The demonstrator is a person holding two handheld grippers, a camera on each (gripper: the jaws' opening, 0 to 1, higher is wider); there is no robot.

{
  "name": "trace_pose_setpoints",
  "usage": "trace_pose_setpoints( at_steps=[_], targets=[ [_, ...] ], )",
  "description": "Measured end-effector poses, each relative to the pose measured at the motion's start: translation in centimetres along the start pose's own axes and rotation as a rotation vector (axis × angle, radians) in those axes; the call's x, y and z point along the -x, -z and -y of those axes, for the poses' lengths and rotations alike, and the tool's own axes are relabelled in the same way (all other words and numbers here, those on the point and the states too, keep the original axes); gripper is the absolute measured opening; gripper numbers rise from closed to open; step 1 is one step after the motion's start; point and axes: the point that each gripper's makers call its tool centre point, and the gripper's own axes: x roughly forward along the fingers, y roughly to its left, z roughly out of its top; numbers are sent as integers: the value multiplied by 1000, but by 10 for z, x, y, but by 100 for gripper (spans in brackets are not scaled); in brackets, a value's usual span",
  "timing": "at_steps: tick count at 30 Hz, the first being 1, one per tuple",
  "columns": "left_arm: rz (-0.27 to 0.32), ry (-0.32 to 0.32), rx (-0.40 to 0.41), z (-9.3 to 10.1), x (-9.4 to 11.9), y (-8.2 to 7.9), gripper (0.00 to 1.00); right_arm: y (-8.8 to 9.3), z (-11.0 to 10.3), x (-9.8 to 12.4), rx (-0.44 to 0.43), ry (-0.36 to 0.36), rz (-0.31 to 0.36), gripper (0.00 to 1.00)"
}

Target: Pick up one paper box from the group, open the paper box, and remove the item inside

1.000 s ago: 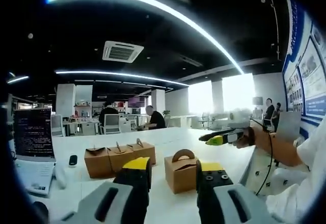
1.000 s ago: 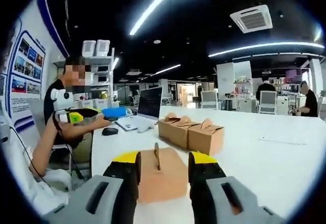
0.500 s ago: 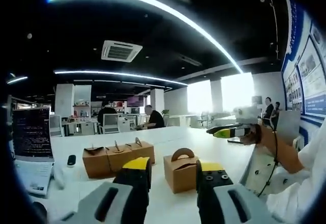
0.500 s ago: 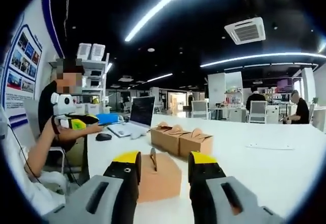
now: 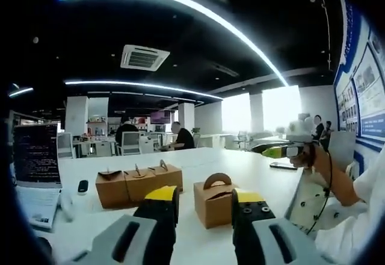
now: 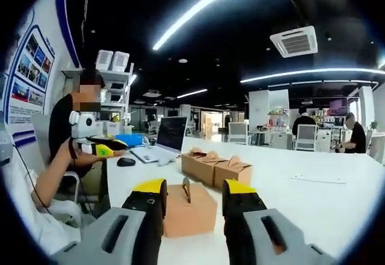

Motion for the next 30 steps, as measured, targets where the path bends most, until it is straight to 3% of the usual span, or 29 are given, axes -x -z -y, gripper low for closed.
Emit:
trace_pose_setpoints(
  at_steps=[9,14,21,26,30],
  targets=[
    [-40,22,-22,-4,-16,18,38,5,4,3,-14,-8,-15,38],
    [2,6,-20,-11,-23,16,39,13,-2,-1,-14,-26,-38,38],
    [-3,22,-18,-11,-33,24,39,21,-10,-6,-3,-42,-64,39],
    [-31,36,-28,-13,-45,40,50,26,-17,-10,-9,-67,-83,39],
    [-34,57,-37,-10,-52,49,51,36,-23,-16,-8,-87,-109,39]
  ],
)
